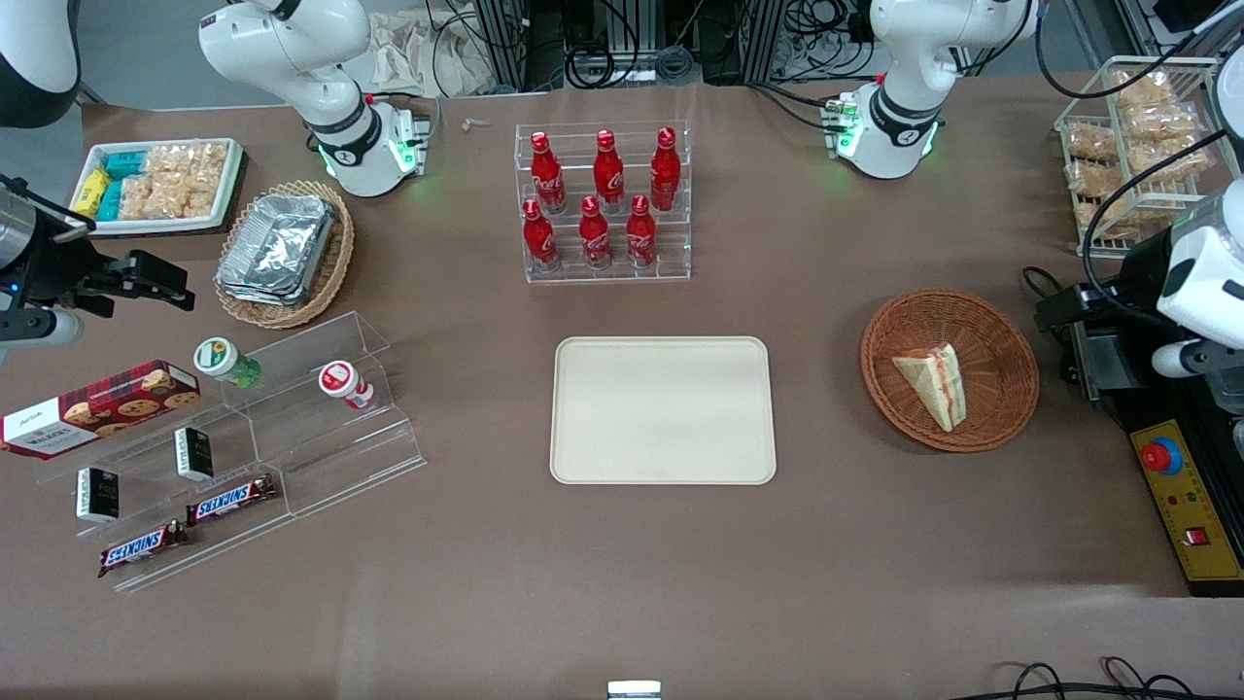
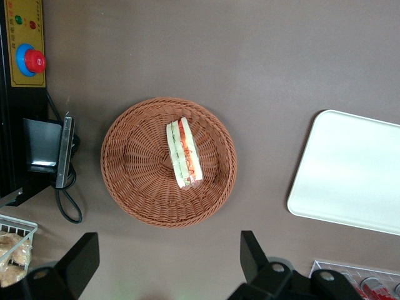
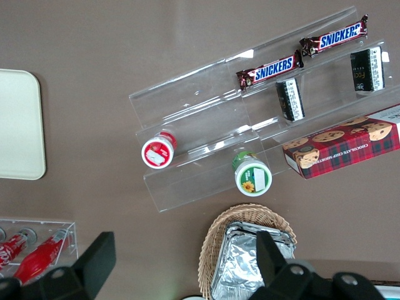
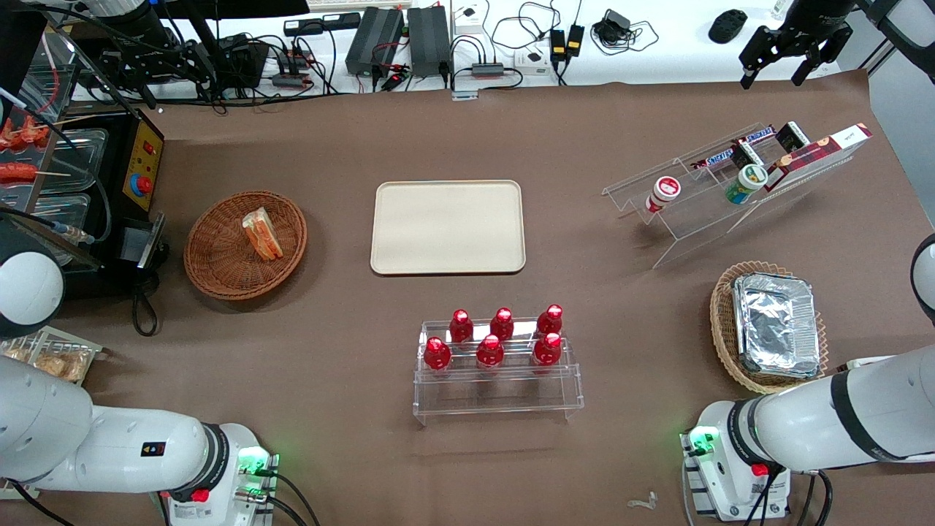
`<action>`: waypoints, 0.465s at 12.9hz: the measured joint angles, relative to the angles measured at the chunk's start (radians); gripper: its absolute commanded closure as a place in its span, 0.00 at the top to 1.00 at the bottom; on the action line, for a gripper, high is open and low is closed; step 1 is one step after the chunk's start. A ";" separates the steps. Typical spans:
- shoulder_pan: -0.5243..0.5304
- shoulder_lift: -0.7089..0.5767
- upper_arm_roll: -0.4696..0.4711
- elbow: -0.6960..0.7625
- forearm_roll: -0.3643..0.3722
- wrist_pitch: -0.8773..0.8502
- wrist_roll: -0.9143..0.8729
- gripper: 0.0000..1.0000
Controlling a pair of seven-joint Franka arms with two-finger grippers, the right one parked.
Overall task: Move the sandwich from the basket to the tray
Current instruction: 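Move the left gripper over the wrapped sandwich in the wicker basket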
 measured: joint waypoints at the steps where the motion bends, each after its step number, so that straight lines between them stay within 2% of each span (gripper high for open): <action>1: 0.000 0.001 0.000 0.000 0.000 0.000 0.000 1.00; 6: 0.000 0.011 0.003 -0.006 0.001 0.001 -0.001 1.00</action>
